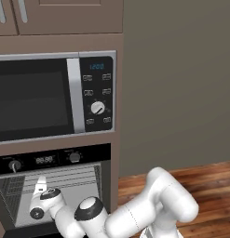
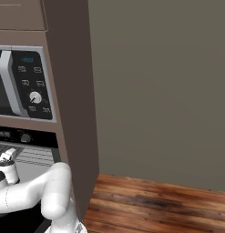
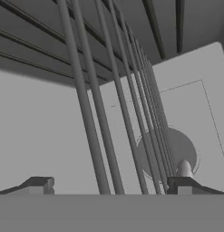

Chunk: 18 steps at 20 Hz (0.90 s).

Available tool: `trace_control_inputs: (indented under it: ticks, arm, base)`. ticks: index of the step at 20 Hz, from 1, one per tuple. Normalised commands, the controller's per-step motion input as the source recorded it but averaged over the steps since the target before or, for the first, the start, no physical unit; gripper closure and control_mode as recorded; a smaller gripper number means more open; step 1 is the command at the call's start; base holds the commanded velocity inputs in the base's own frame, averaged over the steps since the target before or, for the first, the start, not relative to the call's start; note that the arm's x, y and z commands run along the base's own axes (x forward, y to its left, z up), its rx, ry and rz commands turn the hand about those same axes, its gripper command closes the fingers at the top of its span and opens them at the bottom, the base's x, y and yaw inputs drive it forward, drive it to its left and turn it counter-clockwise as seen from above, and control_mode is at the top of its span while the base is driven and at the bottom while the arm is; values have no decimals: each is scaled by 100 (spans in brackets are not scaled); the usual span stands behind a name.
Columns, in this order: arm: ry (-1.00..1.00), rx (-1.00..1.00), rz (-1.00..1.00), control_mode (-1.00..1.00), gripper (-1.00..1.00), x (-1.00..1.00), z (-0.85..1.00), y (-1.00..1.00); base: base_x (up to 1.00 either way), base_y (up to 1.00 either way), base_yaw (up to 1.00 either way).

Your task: Take the fish from the oven and place it on the plate on the counter.

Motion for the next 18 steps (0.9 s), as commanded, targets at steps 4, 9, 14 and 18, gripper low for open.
trace_control_inputs:
  ticks: [4, 9, 14, 18]
  arm:
    - [-26, -2, -2, -100, -100, 39, -96, 0]
    - [-37, -6, -2, -100, -100, 45, -83, 0]
    - [-36, -3, -2, -100, 100, 42, -80, 14]
    - [-23, 0, -2, -100, 100, 21, -71, 27]
  base:
    - [0, 0, 0]
    - [0, 0, 0]
    - [0, 0, 0]
    - [0, 0, 0]
